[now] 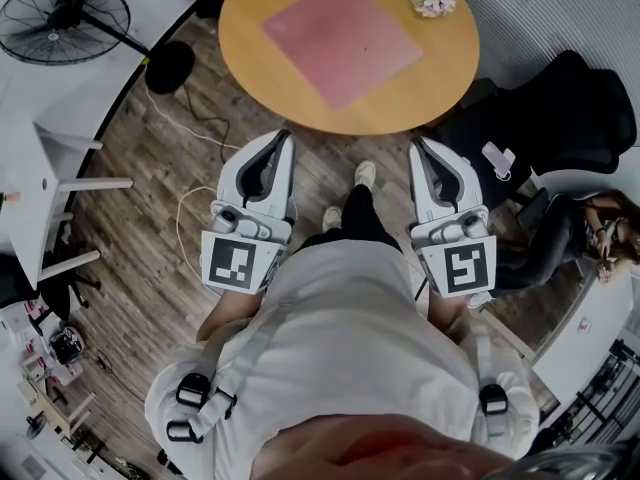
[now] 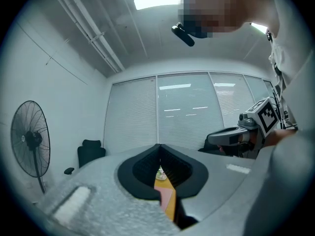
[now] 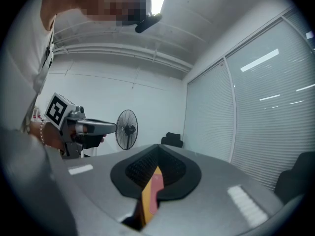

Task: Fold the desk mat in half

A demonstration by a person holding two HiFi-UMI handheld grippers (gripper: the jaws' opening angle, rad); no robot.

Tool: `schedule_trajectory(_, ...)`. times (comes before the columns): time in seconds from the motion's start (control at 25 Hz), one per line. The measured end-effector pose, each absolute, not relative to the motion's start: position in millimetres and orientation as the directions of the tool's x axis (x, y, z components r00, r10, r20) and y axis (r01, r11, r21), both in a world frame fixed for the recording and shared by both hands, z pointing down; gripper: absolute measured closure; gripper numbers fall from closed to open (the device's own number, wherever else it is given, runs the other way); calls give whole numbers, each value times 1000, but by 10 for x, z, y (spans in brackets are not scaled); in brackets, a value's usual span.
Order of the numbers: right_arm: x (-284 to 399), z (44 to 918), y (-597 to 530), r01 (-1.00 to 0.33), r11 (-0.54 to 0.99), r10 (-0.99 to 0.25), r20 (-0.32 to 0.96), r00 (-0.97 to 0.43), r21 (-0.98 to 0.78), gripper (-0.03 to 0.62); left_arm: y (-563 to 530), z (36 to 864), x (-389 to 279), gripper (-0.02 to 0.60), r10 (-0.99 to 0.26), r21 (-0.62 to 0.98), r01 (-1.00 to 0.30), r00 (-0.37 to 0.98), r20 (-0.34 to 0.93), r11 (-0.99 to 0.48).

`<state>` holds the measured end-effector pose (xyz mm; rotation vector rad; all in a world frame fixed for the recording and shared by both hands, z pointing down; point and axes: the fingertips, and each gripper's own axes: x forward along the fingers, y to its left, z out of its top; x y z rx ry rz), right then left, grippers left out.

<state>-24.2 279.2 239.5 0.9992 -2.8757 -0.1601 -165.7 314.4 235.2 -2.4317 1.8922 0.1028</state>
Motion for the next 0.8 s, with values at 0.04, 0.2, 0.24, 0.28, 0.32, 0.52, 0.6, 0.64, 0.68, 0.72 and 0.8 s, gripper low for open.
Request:
schedule_trajectory(0.04,-243,2395,2746,-612,780,-622,52,-782,130,589,3092,2363,-1653,578,-966,-9,-969,246,-84,-246)
schedule_trajectory(0.2,-221,2387,2551,-617,776,-626,48,-778,131,589,2855,2398,-1642,578,-965,-19,-968,251,-70,-250)
schedule_trajectory(0.24,-211,2385,2493,-619,774,-629,48,-776,131,589,2786,2393,-1636,578,-964,-17,-967,255,-73,-255)
schedule_trajectory(0.28,-201,2384,2428,-622,772,-632,49,-774,132,589,2710,2385,-1629,578,-963,-15,-966,259,-76,-259)
schedule_trajectory(0.32,-193,2382,2357,-624,770,-634,50,-772,132,589,2631,2378,-1621,578,-962,-14,-965,262,-79,-262)
schedule_trajectory(0.52,-121,2398,1997,-634,763,-643,43,-765,127,589,2249,2408,-1506,578,-957,-16,-960,281,-76,-280)
schedule_trajectory(0.6,-94,2406,1847,-639,759,-647,45,-761,124,589,2088,2426,-1468,578,-955,-14,-957,289,-70,-288)
schedule_trajectory(0.64,-86,2404,1770,-640,758,-649,48,-760,124,589,2007,2429,-1459,578,-954,-12,-957,291,-67,-291)
schedule_trajectory(0.68,-81,2397,1690,-641,758,-649,49,-759,124,589,1923,2427,-1455,578,-954,-12,-956,293,-65,-293)
schedule_trajectory(0.72,-76,2390,1608,-641,757,-650,48,-758,124,589,1837,2425,-1450,578,-954,-12,-956,294,-64,-294)
schedule_trajectory(0.8,-56,2391,1449,-641,757,-650,49,-758,125,589,1668,2420,-1424,578,-952,-12,-954,299,-63,-298)
